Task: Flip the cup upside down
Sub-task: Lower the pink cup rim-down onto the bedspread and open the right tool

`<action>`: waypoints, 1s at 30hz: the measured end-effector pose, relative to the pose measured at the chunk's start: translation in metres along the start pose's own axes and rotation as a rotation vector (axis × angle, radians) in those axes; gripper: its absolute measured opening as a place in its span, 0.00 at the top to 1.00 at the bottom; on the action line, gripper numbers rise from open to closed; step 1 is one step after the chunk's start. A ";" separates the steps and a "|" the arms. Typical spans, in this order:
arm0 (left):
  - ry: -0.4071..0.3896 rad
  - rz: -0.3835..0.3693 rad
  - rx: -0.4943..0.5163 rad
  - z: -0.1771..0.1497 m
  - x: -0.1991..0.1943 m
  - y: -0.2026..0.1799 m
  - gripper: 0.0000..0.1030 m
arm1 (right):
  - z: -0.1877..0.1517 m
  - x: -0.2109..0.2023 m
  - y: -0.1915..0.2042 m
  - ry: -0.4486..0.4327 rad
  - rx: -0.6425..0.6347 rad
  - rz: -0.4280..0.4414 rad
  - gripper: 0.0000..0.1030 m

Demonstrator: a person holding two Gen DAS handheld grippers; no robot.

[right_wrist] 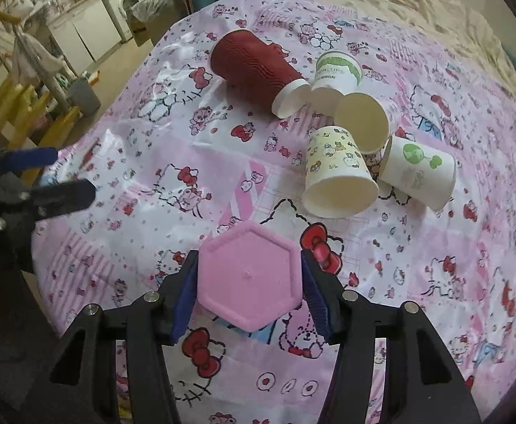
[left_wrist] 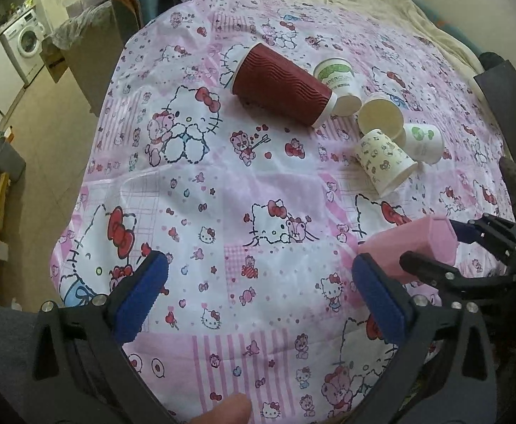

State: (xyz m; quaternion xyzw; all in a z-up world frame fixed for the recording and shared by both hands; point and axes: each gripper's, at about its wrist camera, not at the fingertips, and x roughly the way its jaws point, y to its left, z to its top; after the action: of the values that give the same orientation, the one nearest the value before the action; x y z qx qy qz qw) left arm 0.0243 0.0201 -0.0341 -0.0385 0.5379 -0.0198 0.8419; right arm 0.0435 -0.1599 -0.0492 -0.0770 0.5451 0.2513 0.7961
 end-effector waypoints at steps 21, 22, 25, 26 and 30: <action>-0.349 0.026 0.007 -0.042 -0.068 -0.025 0.00 | -0.079 -0.110 -0.013 -0.416 0.317 -0.147 0.03; -0.369 0.031 0.019 -0.045 -0.072 -0.029 0.00 | -0.082 -0.111 -0.012 -0.436 0.328 -0.158 0.00; -0.401 0.034 0.046 -0.051 -0.078 -0.035 0.00 | -0.088 -0.108 -0.008 -0.455 0.335 -0.152 0.00; -0.397 0.039 0.052 -0.053 -0.077 -0.036 0.00 | -0.089 -0.106 -0.007 -0.453 0.334 -0.161 0.00; -0.354 0.028 0.029 -0.059 -0.070 -0.033 0.00 | -0.091 -0.098 -0.001 -0.457 0.316 -0.201 0.00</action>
State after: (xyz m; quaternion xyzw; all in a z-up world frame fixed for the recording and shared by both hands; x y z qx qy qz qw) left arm -0.0585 -0.0099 0.0075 -0.0219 0.3815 -0.0088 0.9241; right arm -0.0586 -0.2281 0.0035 0.0528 0.3737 0.0941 0.9213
